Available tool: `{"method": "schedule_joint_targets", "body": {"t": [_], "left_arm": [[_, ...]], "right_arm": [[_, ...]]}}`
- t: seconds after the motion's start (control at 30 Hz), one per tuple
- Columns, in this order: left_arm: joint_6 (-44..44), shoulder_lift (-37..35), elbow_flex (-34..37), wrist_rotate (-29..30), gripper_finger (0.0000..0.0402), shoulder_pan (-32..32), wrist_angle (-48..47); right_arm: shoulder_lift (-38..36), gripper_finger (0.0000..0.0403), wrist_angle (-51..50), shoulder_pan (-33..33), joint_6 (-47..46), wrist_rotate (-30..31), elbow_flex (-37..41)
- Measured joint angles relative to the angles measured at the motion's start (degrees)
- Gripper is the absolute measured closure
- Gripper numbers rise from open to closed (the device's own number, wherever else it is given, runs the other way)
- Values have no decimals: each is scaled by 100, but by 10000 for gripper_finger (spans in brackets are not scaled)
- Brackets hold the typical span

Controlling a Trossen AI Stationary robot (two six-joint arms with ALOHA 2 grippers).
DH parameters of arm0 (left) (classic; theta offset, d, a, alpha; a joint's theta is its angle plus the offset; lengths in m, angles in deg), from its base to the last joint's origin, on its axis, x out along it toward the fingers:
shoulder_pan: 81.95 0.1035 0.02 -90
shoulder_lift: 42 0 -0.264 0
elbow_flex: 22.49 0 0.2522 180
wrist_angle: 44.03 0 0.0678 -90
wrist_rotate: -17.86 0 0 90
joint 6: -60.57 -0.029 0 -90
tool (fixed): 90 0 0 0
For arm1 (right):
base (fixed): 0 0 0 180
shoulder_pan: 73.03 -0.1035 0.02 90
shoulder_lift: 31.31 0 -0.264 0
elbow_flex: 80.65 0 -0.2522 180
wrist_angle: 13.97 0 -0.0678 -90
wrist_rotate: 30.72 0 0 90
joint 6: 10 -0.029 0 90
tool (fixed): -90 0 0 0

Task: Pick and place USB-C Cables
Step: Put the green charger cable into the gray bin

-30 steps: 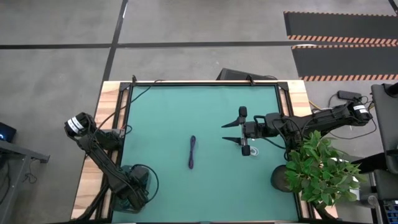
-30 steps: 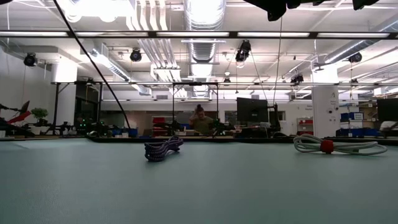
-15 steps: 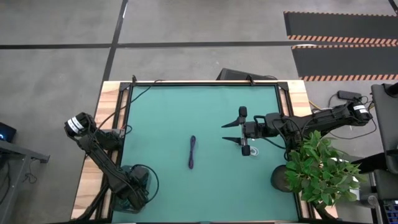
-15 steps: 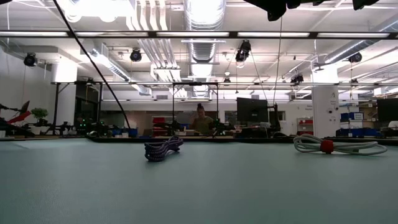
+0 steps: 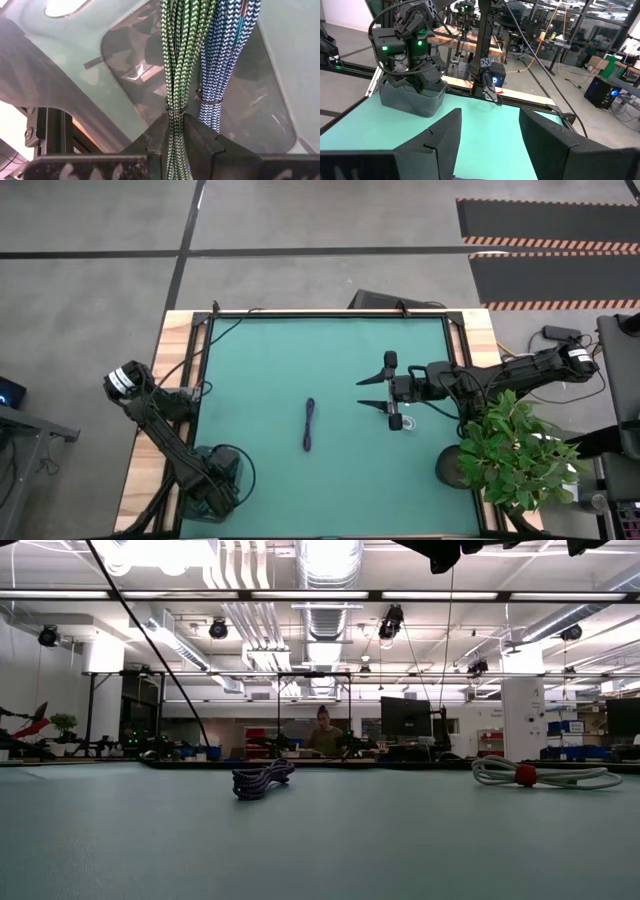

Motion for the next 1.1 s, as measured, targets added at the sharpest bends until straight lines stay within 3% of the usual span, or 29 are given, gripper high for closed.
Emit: {"method": "schedule_joint_targets", "body": {"t": [1.1], "left_arm": [[94, 0, 7, -321, 363, 1, -39]], "right_arm": [[0, 211, 0, 0, 27, -2, 0]]}}
